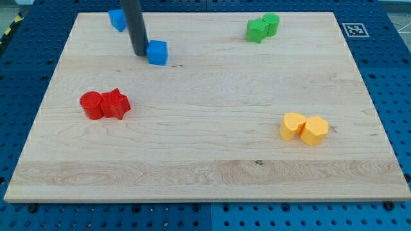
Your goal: Move the blue cube to the center
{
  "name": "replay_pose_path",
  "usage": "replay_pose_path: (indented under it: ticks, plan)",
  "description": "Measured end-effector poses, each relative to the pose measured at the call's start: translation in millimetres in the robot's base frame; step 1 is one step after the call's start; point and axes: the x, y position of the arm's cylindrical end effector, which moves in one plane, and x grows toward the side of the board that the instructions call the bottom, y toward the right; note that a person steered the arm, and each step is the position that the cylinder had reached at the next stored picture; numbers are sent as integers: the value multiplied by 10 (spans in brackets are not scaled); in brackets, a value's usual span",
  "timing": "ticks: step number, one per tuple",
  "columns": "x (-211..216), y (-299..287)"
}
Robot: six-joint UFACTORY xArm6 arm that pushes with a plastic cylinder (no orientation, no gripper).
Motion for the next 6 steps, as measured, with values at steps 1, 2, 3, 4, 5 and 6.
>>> replay_pose_path:
  ticks: [1,2,3,4,5,6]
  plan:
    - [4,321]
    - [-270,532]
    - [-52,923]
    - [464,946]
    - [815,1109]
    - [765,791]
